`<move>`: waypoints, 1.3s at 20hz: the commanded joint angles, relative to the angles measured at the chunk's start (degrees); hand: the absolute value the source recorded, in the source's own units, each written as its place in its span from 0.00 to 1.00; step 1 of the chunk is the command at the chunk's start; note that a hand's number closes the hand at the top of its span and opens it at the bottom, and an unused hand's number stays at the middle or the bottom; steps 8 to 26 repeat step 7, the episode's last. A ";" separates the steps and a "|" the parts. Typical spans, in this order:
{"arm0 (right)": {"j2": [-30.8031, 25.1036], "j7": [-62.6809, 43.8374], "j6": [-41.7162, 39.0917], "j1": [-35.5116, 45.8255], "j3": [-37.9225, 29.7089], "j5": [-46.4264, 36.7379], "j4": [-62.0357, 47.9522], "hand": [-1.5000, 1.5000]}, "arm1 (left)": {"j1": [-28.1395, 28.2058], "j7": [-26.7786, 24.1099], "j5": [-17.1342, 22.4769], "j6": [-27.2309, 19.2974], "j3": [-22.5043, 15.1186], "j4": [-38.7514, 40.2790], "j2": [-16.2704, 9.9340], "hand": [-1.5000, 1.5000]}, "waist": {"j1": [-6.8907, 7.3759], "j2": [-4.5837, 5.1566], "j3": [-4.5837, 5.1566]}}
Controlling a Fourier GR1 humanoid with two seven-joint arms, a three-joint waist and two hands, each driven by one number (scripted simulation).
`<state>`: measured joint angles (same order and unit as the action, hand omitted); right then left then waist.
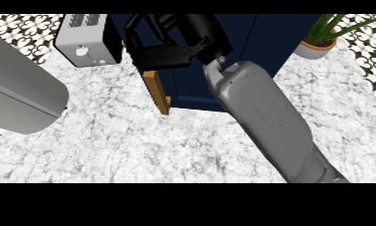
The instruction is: Pick up the bottled water, place it into the cabinet and close the cabinet
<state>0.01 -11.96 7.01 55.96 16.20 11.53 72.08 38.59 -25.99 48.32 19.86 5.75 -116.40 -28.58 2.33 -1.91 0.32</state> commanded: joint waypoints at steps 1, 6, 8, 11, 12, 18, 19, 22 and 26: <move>-2.66 0.43 1.26 2.13 -5.28 -0.78 -11.52 1.00 | -1.87 0.76 0.27 0.49 -0.03 1.08 -0.31 1.00 | -0.18 2.90 -0.23; -2.89 4.55 1.63 1.07 -6.03 -1.24 -14.24 1.00 | -1.97 1.78 0.64 0.26 -0.25 -0.41 -0.55 1.00 | 0.58 3.30 -0.27; -2.77 2.89 1.85 2.33 -5.98 -1.30 -14.03 1.00 | -1.70 1.55 1.22 0.36 0.07 -0.15 -0.13 1.00 | 0.35 2.86 -0.24; -2.77 2.89 1.85 2.33 -5.98 -1.30 -14.03 1.00 | -1.70 1.55 1.22 0.36 0.07 -0.15 -0.13 1.00 | 0.35 2.86 -0.24; -2.77 2.89 1.85 2.33 -5.98 -1.30 -14.03 1.00 | -1.70 1.55 1.22 0.36 0.07 -0.15 -0.13 1.00 | 0.35 2.86 -0.24; -2.77 2.89 1.85 2.33 -5.98 -1.30 -14.03 1.00 | -1.70 1.55 1.22 0.36 0.07 -0.15 -0.13 1.00 | 0.35 2.86 -0.24; -2.77 2.89 1.85 2.33 -5.98 -1.30 -14.03 1.00 | -1.70 1.55 1.22 0.36 0.07 -0.15 -0.13 1.00 | 0.35 2.86 -0.24; -2.77 2.89 1.85 2.33 -5.98 -1.30 -14.03 1.00 | -1.70 1.55 1.22 0.36 0.07 -0.15 -0.13 1.00 | 0.35 2.86 -0.24; -2.77 2.89 1.85 2.33 -5.98 -1.30 -14.03 1.00 | -1.70 1.55 1.22 0.36 0.07 -0.15 -0.13 1.00 | 0.35 2.86 -0.24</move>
